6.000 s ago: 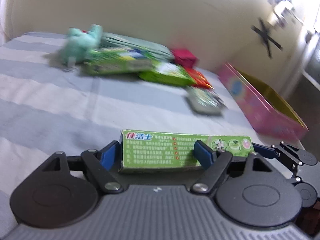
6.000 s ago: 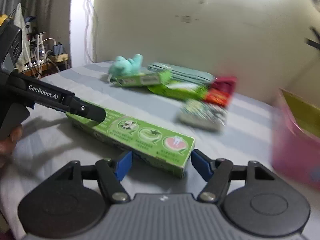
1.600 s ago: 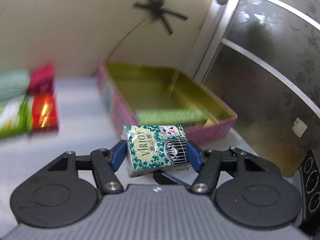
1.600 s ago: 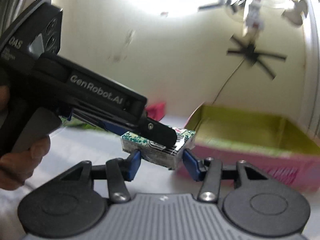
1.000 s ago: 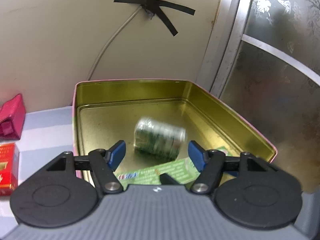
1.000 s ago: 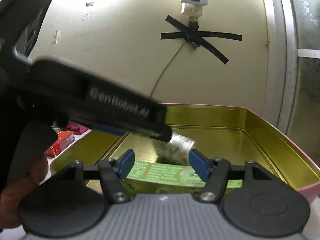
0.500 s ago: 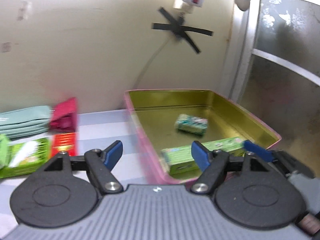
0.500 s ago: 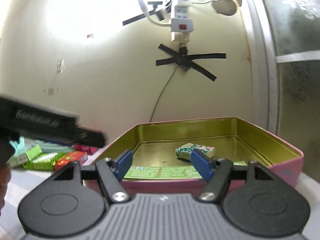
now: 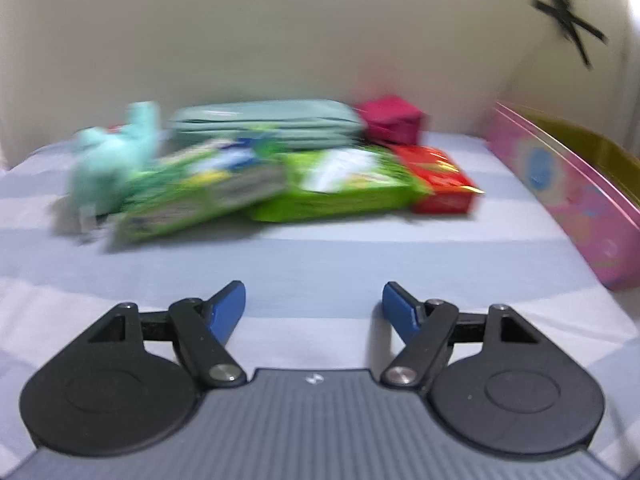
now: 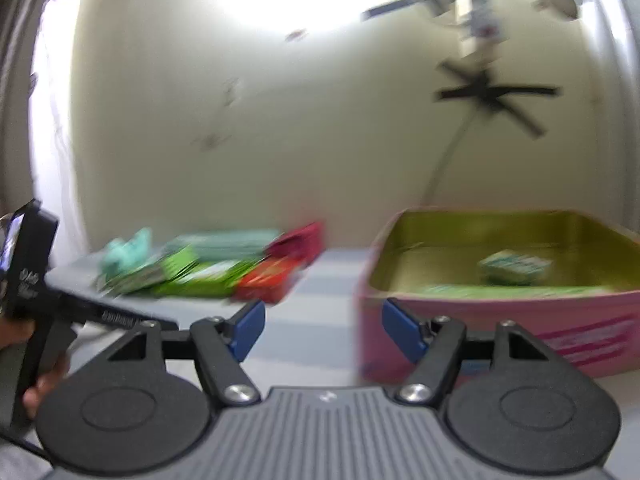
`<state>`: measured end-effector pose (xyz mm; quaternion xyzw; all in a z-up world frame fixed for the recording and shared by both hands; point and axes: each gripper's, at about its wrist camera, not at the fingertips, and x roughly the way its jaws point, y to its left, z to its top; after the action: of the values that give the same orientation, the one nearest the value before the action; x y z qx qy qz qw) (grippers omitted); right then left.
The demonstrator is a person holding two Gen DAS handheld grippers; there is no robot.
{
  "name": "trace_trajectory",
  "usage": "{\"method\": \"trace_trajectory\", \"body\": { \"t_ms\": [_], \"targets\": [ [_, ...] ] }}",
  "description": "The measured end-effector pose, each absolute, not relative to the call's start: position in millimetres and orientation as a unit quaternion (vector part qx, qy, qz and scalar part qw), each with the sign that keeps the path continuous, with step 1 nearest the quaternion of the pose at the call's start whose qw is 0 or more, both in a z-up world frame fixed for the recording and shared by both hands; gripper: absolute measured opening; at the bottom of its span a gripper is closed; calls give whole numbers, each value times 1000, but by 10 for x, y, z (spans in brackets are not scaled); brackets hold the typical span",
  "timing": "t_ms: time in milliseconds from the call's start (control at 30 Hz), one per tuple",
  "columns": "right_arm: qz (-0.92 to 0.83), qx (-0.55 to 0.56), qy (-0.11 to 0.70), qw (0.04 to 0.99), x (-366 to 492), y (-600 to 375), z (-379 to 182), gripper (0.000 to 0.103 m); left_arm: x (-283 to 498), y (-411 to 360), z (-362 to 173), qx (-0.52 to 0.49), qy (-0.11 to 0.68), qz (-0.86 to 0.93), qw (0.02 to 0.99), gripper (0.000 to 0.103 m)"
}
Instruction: Organize objects
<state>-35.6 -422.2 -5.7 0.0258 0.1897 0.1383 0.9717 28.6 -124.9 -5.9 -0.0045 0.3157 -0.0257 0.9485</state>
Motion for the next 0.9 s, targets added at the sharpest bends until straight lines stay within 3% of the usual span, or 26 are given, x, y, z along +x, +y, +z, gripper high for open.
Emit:
{"method": "trace_trajectory", "body": {
  "t_ms": [167, 300, 367, 400, 433, 600, 833, 867, 900],
  "targets": [
    [209, -8, 231, 950, -9, -3700, -102, 67, 282, -570, 18, -40, 283, 63, 956, 77],
    [257, 6, 255, 932, 412, -3259, -43, 67, 224, -84, -2, -182, 269, 72, 943, 77],
    [284, -30, 250, 925, 626, -2944, -33, 75, 175, 19, 13, -208, 258, 85, 940, 77],
    [292, -60, 246, 922, 708, -2804, -38, 87, 172, 58, 14, -220, 257, 82, 937, 77],
    [293, -98, 235, 922, 818, -2620, -41, 92, 171, 75, 18, -228, 256, 78, 936, 77],
    [328, -133, 240, 904, 1350, -2158, -33, 103, 191, 147, 38, -251, 258, 72, 930, 77],
    [325, -39, 310, 893, 2206, -1953, -74, 102, 162, 209, -41, -279, 256, 65, 923, 77],
    [332, -32, 329, 884, 2308, -1921, -95, 101, 183, 229, -47, -280, 256, 62, 923, 77],
    [341, -32, 355, 870, 2402, -1864, -132, 93, 182, 237, -48, -282, 256, 64, 923, 77]
  ]
}}
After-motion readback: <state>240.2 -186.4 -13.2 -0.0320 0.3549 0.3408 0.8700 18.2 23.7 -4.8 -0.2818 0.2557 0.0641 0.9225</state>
